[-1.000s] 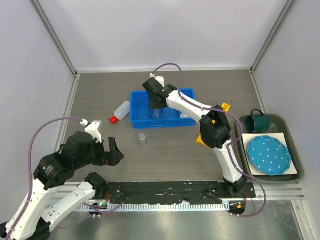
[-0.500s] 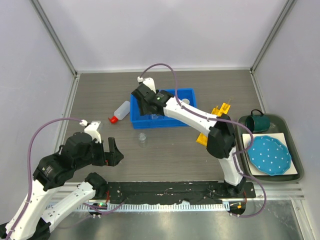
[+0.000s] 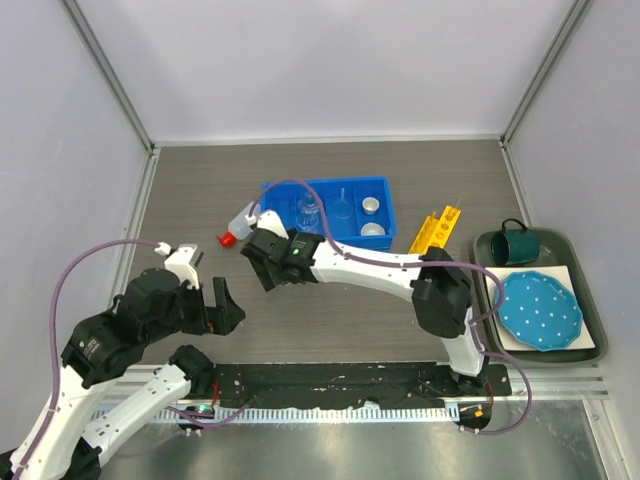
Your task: Organize the chemistry lab equipment
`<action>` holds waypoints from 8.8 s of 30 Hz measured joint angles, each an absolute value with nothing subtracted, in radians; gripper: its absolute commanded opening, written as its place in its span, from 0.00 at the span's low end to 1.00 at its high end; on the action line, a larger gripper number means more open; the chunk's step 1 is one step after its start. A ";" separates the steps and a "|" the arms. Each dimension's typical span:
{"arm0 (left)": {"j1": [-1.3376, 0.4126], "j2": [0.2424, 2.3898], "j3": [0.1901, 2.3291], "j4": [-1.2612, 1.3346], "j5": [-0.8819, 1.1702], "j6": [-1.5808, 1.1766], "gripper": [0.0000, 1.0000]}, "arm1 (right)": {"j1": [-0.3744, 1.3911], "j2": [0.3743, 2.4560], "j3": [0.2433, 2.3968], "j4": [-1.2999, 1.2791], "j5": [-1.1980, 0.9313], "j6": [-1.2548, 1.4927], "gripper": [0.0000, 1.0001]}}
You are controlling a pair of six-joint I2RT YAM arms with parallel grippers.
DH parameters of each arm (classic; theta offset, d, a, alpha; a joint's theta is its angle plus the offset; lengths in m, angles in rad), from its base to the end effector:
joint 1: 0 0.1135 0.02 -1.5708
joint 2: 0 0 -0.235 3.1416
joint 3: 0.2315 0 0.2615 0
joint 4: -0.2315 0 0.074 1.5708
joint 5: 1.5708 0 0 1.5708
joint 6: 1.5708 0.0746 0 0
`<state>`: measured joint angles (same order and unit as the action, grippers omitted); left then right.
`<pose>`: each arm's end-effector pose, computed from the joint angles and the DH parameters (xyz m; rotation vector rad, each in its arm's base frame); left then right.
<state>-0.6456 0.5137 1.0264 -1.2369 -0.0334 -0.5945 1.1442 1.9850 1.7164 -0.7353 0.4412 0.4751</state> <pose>0.0965 -0.0696 0.3077 0.0427 2.3689 -0.5880 0.2160 0.3982 0.1996 -0.6501 2.3551 0.1371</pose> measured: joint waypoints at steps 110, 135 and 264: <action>-0.646 0.518 1.026 -1.262 -0.034 -0.594 1.00 | 0.634 2.099 1.798 -0.753 0.287 0.397 0.24; -0.646 0.518 1.001 -1.261 -0.035 -0.593 1.00 | 0.637 2.154 1.750 -0.680 0.300 0.402 0.45; -0.184 1.839 1.163 -0.423 -0.323 0.141 0.40 | 1.255 0.810 1.076 -0.726 0.522 0.530 0.58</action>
